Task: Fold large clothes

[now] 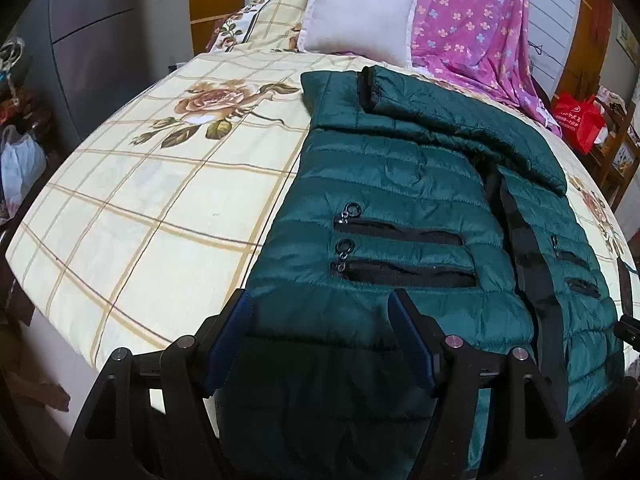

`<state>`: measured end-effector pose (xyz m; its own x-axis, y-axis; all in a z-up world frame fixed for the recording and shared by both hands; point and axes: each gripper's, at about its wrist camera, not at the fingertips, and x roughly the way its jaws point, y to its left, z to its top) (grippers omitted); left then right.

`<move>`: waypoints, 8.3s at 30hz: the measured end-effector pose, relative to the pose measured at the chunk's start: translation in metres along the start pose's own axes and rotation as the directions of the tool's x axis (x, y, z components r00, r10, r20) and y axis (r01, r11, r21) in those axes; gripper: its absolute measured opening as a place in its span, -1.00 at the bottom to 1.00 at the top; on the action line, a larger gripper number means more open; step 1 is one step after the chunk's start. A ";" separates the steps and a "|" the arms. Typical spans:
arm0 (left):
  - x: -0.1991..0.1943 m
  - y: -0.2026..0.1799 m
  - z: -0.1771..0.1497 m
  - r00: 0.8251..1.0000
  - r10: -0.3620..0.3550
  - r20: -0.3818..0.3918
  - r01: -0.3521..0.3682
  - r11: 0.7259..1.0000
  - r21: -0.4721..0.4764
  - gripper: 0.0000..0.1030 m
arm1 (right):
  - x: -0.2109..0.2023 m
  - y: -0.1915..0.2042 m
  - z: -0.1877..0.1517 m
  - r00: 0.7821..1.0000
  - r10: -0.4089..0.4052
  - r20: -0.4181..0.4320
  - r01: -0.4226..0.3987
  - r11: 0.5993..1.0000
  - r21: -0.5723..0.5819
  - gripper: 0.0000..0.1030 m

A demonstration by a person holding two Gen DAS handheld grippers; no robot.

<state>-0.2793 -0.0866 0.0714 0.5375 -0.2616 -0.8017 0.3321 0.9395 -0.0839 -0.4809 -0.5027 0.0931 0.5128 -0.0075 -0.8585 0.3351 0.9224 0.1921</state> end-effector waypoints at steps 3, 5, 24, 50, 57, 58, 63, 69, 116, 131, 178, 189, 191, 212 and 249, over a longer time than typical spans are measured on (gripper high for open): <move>0.000 0.003 -0.004 1.000 0.000 -0.010 0.000 1.000 -0.007 0.03 | 0.000 -0.002 -0.002 1.000 -0.001 -0.002 0.001 1.000 0.005 0.86; 0.000 0.006 -0.005 1.000 -0.001 -0.018 0.001 1.000 -0.014 0.03 | 0.001 -0.003 -0.004 1.000 0.000 -0.008 0.000 1.000 0.008 0.86; 0.006 0.046 -0.022 0.988 -0.118 -0.095 0.104 0.984 -0.146 0.03 | 0.018 -0.005 -0.012 0.996 0.066 -0.058 -0.065 0.998 0.028 0.86; 0.021 0.046 -0.033 0.982 -0.138 -0.128 0.118 0.982 -0.149 0.03 | 0.023 0.012 -0.013 0.982 0.174 -0.079 -0.175 0.984 -0.011 0.91; 0.019 0.040 -0.037 0.987 -0.115 -0.114 0.100 0.987 -0.129 0.03 | 0.024 0.010 -0.021 0.978 0.197 -0.063 -0.199 0.980 -0.019 0.90; 0.019 0.038 -0.037 0.987 -0.113 -0.117 0.098 0.988 -0.123 0.03 | 0.024 0.012 -0.021 0.978 0.201 -0.055 -0.202 0.979 -0.032 0.88; 0.010 0.028 -0.034 0.990 -0.106 -0.089 0.100 0.993 -0.063 -0.87 | 0.018 0.012 -0.019 0.979 0.203 -0.001 -0.203 0.977 -0.060 -0.29; -0.023 0.030 -0.009 0.986 -0.166 0.014 0.167 0.984 -0.054 -1.00 | -0.017 -0.002 0.005 0.944 0.312 0.110 -0.312 0.950 -0.023 -0.60; 0.087 0.033 0.260 0.925 -0.202 0.321 0.285 0.929 -0.238 -0.19 | 0.105 -0.077 0.299 0.926 0.213 0.312 -0.283 0.938 0.199 0.35; 0.121 -0.028 0.252 0.964 -0.118 0.237 0.150 0.981 -0.121 -0.15 | 0.089 0.007 0.310 0.939 0.101 0.328 -0.088 0.995 -0.055 0.66; 0.199 -0.045 0.256 0.993 0.047 0.109 -0.039 0.996 -0.077 -0.06 | 0.177 0.118 0.318 0.978 0.067 0.199 -0.018 0.971 -0.237 0.82; 0.202 -0.046 0.255 0.991 0.060 0.123 -0.051 0.996 -0.078 -0.03 | 0.191 0.015 0.310 0.970 -0.090 0.224 0.106 0.993 -0.059 0.92; 0.202 -0.045 0.255 0.990 0.064 0.122 -0.055 0.995 -0.077 -0.03 | 0.197 0.017 0.310 0.966 -0.113 0.234 0.131 0.989 -0.061 0.96; 0.179 -0.042 0.245 0.987 0.056 0.150 -0.044 0.996 -0.081 -0.02 | 0.154 0.013 0.266 0.969 -0.120 0.214 0.140 0.987 -0.079 0.99; 0.124 -0.022 0.190 0.994 -0.011 0.113 0.025 0.992 -0.124 -0.02 | 0.121 0.011 0.238 0.977 -0.071 0.203 0.072 0.997 0.006 0.99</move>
<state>-0.0724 -0.1820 0.0867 0.6181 -0.2951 -0.7286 0.2470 0.9528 -0.1764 -0.2271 -0.5852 0.1046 0.6373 -0.1515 -0.7556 0.3758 0.9171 0.1331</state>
